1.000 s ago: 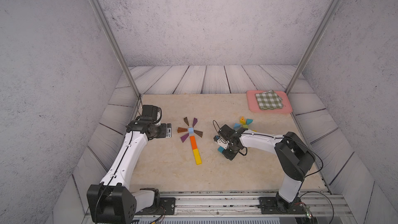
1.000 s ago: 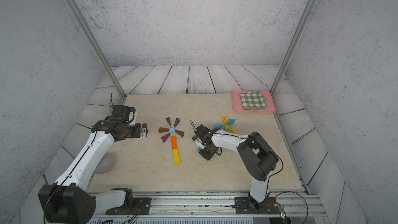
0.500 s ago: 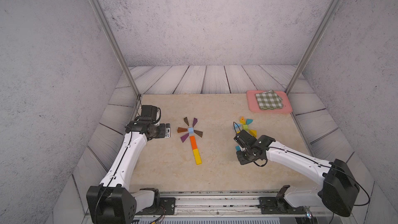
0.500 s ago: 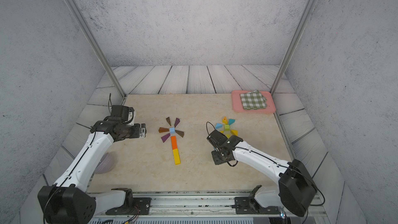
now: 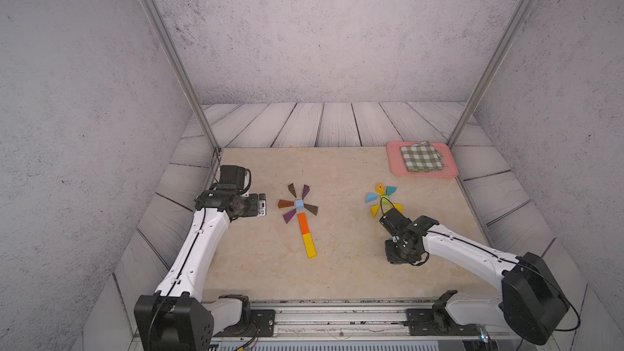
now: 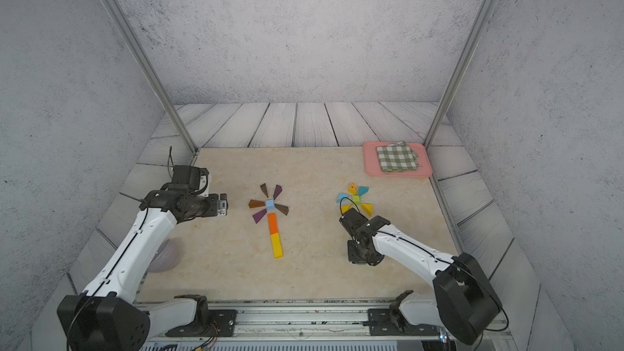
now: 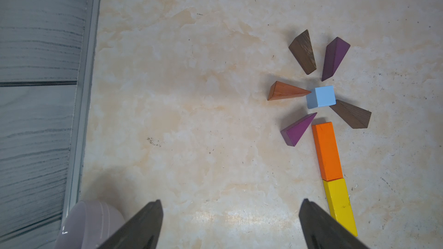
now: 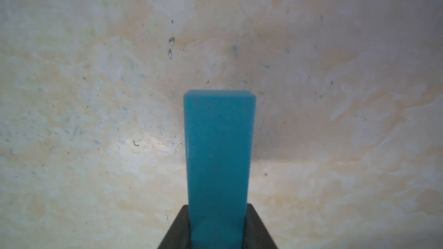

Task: Assemble a small pinwheel with building blocks
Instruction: Assemble the building block at the center of the board.

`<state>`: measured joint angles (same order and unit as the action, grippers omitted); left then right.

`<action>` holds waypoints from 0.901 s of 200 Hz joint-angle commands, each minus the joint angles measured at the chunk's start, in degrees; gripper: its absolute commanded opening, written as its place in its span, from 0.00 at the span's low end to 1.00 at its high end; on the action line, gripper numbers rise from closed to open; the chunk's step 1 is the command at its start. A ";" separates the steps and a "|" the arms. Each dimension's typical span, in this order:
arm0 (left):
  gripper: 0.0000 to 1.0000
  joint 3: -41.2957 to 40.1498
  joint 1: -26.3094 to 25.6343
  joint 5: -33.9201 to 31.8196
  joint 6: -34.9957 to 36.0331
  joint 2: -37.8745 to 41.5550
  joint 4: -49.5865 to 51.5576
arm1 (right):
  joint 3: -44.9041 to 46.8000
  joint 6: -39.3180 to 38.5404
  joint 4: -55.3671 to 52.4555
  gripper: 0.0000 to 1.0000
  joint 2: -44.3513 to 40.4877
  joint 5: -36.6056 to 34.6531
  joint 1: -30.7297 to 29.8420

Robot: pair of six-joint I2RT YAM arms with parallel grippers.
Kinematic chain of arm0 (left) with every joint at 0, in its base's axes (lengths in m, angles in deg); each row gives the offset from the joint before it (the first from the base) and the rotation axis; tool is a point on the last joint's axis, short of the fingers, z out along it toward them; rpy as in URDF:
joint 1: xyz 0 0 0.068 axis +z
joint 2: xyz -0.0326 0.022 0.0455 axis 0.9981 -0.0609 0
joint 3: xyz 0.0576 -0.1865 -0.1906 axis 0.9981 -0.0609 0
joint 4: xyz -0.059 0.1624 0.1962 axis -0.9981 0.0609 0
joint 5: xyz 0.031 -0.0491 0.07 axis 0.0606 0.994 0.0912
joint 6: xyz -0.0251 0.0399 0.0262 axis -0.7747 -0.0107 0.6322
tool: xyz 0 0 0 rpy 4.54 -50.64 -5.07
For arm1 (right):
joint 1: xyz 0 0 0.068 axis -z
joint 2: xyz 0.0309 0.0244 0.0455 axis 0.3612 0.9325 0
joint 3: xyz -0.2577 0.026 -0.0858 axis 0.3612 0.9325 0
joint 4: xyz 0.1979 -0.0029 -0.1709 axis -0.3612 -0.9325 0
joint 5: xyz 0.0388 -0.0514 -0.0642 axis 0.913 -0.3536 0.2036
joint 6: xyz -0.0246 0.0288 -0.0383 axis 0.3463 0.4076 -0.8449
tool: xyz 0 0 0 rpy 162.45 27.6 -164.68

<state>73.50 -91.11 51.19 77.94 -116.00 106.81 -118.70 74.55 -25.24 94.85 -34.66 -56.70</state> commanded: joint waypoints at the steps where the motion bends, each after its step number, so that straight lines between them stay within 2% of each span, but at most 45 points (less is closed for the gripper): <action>1: 0.96 -0.66 0.56 -0.42 0.28 0.70 0.81 | -1.27 -0.03 2.93 0.39 2.87 1.50 0.52; 46: 0.96 -0.68 0.58 -0.25 0.28 0.61 0.76 | -1.66 -0.15 4.73 0.40 6.58 2.27 2.40; 119: 0.96 -0.67 0.64 0.10 0.40 0.34 0.73 | -1.58 0.51 6.37 0.44 8.09 1.86 2.59; 143: 0.96 -0.76 0.60 0.21 0.38 0.39 0.68 | -1.71 -0.13 6.01 0.42 9.89 -1.27 3.86; 180: 0.96 -0.68 0.65 0.33 0.39 0.26 0.69 | -1.55 -0.03 8.89 0.37 10.52 0.05 4.43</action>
<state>73.28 -91.07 51.39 77.96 -116.00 107.03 -119.60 74.50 -17.68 103.79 -33.72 -52.53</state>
